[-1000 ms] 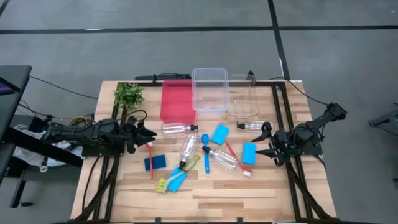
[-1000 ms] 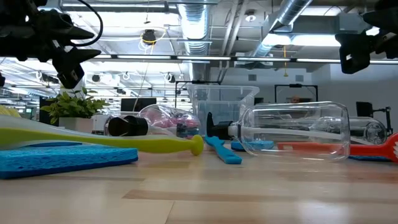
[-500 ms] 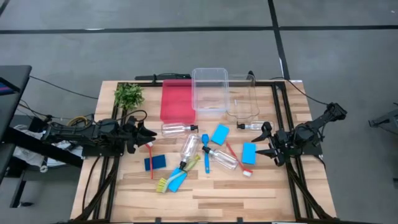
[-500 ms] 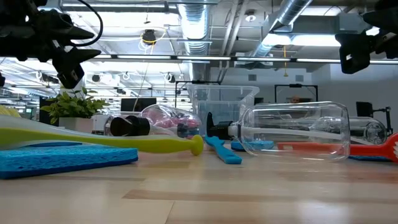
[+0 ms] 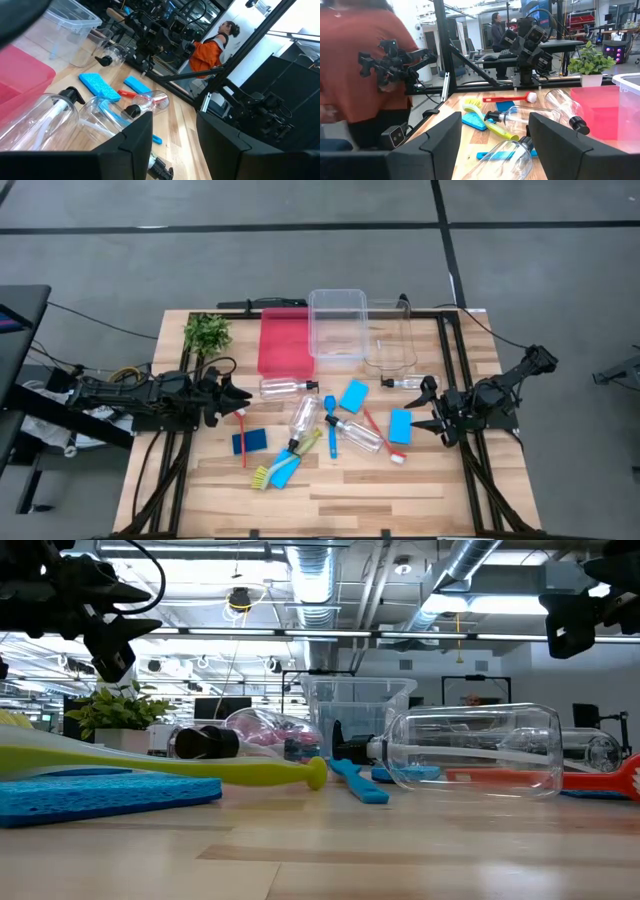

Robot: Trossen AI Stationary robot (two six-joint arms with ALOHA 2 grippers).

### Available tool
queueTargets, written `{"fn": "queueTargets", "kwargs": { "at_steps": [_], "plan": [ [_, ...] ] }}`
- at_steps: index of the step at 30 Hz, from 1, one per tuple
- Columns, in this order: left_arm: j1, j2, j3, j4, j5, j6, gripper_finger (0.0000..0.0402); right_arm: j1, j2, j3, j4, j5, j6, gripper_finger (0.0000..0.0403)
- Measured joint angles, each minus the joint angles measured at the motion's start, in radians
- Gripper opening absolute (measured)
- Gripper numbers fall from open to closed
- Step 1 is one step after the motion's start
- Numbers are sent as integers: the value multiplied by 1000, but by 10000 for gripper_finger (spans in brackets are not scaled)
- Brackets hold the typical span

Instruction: Pick & Place Kitchen Sink Supplies

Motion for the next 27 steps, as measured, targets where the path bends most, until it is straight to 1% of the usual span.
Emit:
{"fn": "queueTargets", "kwargs": {
  "at_steps": [9, 13, 17, 18, 20, 22, 27],
  "plan": [
    [0, 0, 0, 52, -18, 0, 154, 0, 0, 0, 0, 0, 0, 225],
    [0, 3, 0, 61, -77, 0, 154, 0, 0, 0, 0, 0, 0, 225],
    [0, 19, 0, 60, -163, 0, 154, 0, 0, 0, 0, 0, 0, 225],
    [0, 25, 0, 60, -175, -10, 154, 0, 0, 0, 0, 0, 0, 225],
    [0, 33, 0, 64, -179, -97, 154, 0, 0, 0, 0, 0, 0, 225],
    [0, 46, 0, 105, -182, -147, 154, 0, 0, 0, 0, 0, 0, 225],
    [0, 87, 0, 282, -172, -153, 154, -2, 0, 0, 12, 32, -2, 225]
  ]
}}
